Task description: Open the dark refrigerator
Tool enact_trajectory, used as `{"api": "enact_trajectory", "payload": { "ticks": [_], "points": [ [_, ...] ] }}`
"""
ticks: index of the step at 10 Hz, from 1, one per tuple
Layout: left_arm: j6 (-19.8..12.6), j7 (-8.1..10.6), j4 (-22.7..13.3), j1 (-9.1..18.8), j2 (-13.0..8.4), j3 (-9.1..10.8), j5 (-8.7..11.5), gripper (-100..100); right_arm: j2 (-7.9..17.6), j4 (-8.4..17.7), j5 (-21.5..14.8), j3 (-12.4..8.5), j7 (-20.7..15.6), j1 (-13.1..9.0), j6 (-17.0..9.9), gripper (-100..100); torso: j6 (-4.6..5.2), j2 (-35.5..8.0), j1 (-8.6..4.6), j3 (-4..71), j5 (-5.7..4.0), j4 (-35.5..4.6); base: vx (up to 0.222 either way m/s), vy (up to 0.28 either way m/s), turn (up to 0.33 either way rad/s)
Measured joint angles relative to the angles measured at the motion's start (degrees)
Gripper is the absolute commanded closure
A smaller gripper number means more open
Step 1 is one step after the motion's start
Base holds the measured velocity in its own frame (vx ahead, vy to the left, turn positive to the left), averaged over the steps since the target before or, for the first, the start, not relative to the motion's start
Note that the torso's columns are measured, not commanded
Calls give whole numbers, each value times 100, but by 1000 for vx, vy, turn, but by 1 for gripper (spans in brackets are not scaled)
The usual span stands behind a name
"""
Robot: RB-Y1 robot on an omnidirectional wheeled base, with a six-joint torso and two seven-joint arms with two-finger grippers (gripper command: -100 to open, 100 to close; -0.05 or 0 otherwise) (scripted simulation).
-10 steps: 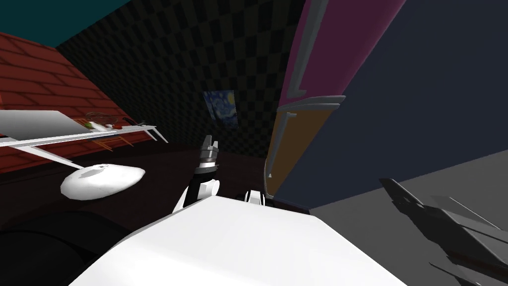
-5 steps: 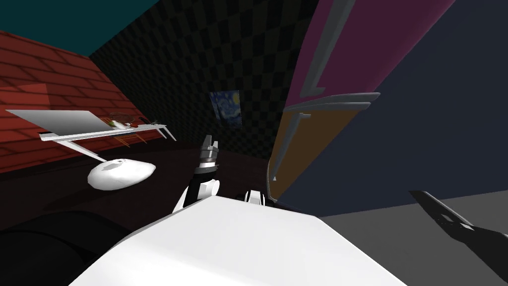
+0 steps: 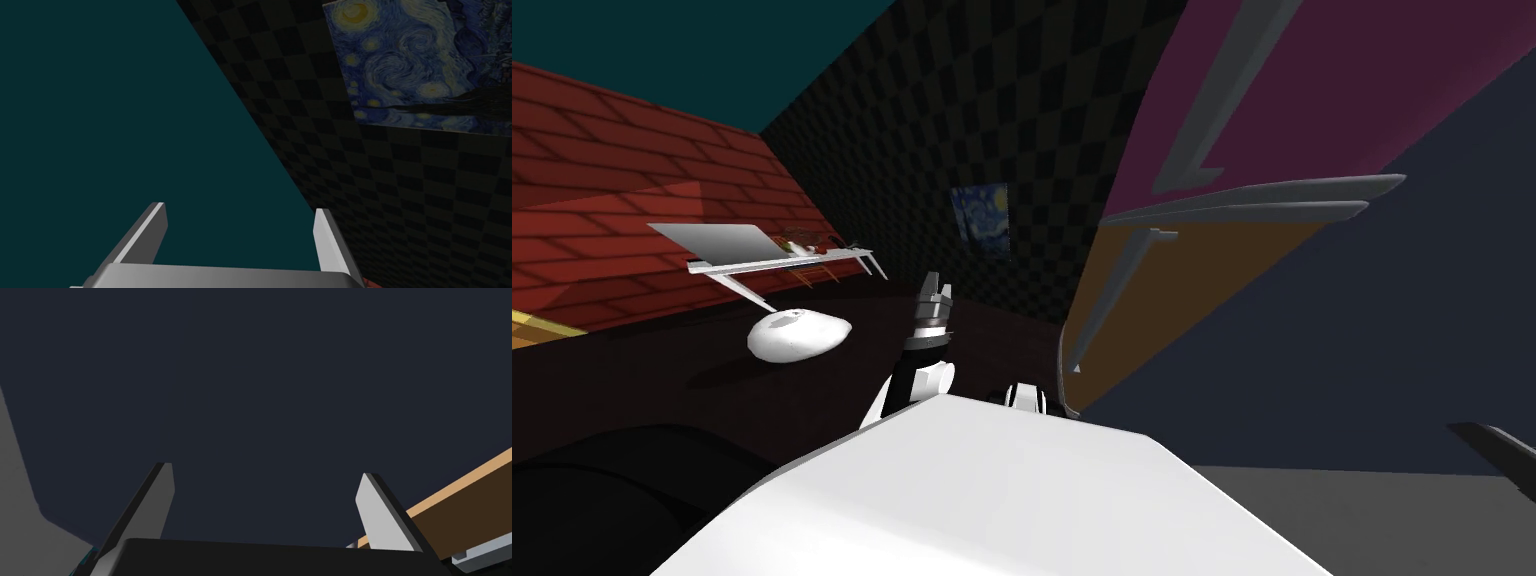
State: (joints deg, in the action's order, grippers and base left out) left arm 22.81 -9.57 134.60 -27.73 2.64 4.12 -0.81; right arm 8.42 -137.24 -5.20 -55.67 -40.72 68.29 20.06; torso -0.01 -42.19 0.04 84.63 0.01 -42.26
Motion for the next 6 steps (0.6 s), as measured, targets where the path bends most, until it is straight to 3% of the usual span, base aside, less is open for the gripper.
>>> {"api": "enact_trajectory", "payload": {
  "ticks": [6],
  "points": [
    [0, 0, 0, 0, 0, 0, 0, 0, -57, 11, 9, -880, -646, 628, -71, -100, 0, -8, -4, -5, -1, -2, 40, 48, 144]
  ]
}}
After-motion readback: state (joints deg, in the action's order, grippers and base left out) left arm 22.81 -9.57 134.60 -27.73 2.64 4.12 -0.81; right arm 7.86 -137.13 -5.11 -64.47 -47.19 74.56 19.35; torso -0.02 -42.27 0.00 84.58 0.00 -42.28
